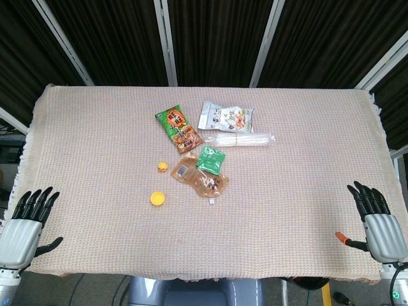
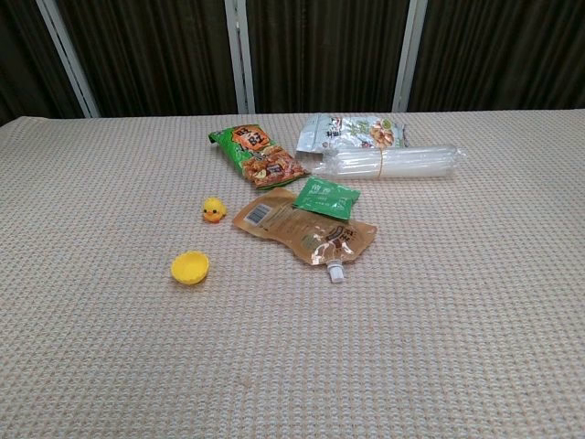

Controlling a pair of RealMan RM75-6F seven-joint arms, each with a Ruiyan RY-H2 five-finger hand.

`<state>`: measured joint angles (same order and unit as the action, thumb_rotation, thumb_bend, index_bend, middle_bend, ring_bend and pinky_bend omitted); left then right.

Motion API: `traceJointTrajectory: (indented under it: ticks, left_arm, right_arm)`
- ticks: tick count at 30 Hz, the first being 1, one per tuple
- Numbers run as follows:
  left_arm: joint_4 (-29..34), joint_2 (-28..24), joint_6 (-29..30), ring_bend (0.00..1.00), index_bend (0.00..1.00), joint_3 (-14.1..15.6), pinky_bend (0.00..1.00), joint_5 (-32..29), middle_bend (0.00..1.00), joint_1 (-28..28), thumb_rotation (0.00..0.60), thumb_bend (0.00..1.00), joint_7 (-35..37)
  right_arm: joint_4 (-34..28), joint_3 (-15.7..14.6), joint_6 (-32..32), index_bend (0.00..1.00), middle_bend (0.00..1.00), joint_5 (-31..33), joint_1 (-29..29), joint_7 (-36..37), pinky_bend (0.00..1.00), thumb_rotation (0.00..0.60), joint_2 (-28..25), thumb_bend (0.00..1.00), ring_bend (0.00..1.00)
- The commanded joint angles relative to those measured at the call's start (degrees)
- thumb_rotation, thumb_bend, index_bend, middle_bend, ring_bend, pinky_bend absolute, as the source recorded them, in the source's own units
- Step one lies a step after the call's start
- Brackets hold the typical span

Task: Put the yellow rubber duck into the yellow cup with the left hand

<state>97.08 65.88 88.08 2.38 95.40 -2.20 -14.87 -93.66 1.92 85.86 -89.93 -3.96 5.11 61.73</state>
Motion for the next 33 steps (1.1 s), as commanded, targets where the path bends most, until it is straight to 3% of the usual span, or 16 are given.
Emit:
traceJointTrajectory:
  ticks: [1,22,27,33]
  left_arm:
    - [0.0,0.0,0.0,0.0,0.0,0.0,0.0,0.1,0.0,0.0,0.6,0.05,0.0]
    - [1.1,-0.2,-1.5,0.0,0.0,-0.6,0.0,-0.8,0.0,-1.0,0.6,0.05,-0.8]
    - [4.4,-0.8,-4.5,0.0,0.0,-2.4,0.0,-3.2,0.0,-3.1,0.6,0.05,-1.8]
    - [6.3,0.4,-10.6,0.0,0.01,-7.5,0.0,-8.1,0.0,-8.8,0.6,0.05,-7.6]
  right_arm:
    - [0.0,0.0,0.0,0.01,0.0,0.0,0.0,0.0,0.0,0.6,0.0,0.01,0.0]
    - [-0.3,-0.1,-0.5,0.01,0.0,0.3,0.0,0.2,0.0,0.6,-0.1,0.01,0.0]
    - [-0.4,-0.2,-0.5,0.01,0.0,0.2,0.0,0.7,0.0,0.6,-0.3,0.01,0.0]
    - [-0.5,-0.2,-0.9,0.01,0.0,0.2,-0.3,1.0,0.0,0.6,-0.3,0.01,0.0]
